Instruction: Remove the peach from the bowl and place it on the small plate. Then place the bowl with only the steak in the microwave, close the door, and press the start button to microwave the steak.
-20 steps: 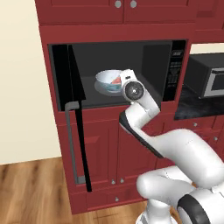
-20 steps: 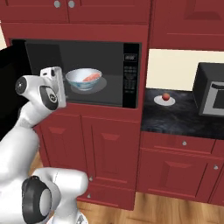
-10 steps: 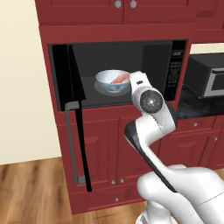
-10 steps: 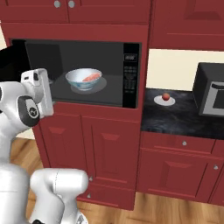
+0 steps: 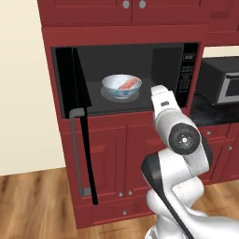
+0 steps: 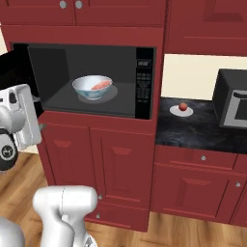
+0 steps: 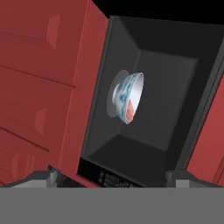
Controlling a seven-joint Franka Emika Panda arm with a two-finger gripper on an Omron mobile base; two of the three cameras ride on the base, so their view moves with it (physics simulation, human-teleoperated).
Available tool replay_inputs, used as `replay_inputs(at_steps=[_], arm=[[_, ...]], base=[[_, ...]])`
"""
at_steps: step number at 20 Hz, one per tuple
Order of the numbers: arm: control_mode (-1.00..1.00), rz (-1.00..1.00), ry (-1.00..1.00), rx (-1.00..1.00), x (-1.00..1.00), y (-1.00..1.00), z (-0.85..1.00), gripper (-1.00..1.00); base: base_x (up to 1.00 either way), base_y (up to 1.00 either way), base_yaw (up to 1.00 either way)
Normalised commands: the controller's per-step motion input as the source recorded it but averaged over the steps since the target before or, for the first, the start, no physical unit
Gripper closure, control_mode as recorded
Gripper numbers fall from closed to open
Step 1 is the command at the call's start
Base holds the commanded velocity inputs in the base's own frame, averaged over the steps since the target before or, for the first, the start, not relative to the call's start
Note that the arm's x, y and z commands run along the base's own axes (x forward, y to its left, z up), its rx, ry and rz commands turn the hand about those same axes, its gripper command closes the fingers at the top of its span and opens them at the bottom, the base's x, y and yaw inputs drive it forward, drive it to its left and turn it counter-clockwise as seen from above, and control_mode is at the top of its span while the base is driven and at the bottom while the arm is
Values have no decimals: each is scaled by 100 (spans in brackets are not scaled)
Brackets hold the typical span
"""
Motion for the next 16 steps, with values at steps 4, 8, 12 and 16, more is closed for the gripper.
replay_inputs(at_steps=[4, 8, 12, 16], arm=[[-100, 0, -14, 0, -100, 2, 0, -100], [-100, 0, -15, 0, -100, 9, 0, -100], [-100, 0, -5, 0, -99, 38, -8, -100], [-100, 0, 0, -5, -68, 90, -35, -100]], base=[[0, 0, 0], [0, 0, 0], [0, 0, 0], [0, 0, 0]])
